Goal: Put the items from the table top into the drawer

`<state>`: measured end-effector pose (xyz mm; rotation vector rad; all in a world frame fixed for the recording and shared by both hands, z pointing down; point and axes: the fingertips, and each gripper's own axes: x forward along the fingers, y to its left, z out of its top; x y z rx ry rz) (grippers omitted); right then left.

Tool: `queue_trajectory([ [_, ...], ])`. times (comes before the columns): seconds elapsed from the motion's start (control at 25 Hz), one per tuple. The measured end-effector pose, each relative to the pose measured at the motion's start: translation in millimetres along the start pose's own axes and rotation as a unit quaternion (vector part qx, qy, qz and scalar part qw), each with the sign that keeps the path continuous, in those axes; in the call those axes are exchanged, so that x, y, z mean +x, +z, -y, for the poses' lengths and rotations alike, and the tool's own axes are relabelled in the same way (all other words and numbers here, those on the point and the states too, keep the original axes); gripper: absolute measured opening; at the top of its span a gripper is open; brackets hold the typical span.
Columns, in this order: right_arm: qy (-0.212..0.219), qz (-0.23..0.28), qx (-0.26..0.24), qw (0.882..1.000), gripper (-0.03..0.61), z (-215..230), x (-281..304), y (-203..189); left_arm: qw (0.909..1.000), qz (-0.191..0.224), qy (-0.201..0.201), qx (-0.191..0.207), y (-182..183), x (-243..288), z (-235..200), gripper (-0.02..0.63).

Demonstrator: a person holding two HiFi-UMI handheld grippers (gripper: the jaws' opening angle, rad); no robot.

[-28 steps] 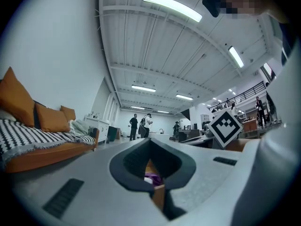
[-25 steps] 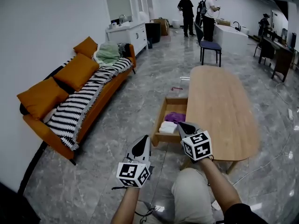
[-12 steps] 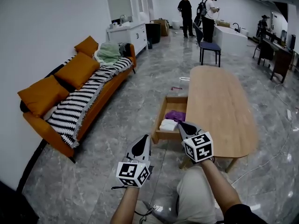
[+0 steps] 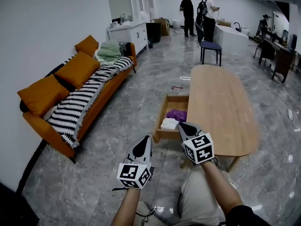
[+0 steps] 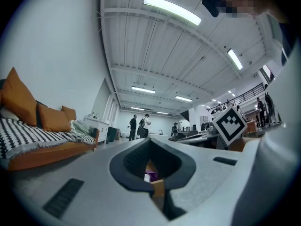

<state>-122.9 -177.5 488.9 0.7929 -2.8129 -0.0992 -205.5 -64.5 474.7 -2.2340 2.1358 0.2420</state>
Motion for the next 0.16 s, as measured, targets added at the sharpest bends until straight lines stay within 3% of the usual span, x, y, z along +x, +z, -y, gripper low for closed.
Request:
queue_trajectory([
  [0.16,0.001,-0.004,-0.002,1.000,0.018,-2.1,-0.9,-1.3,1.0000,0.000,0.000,-0.001,0.8,-0.9,-0.6,0.005],
])
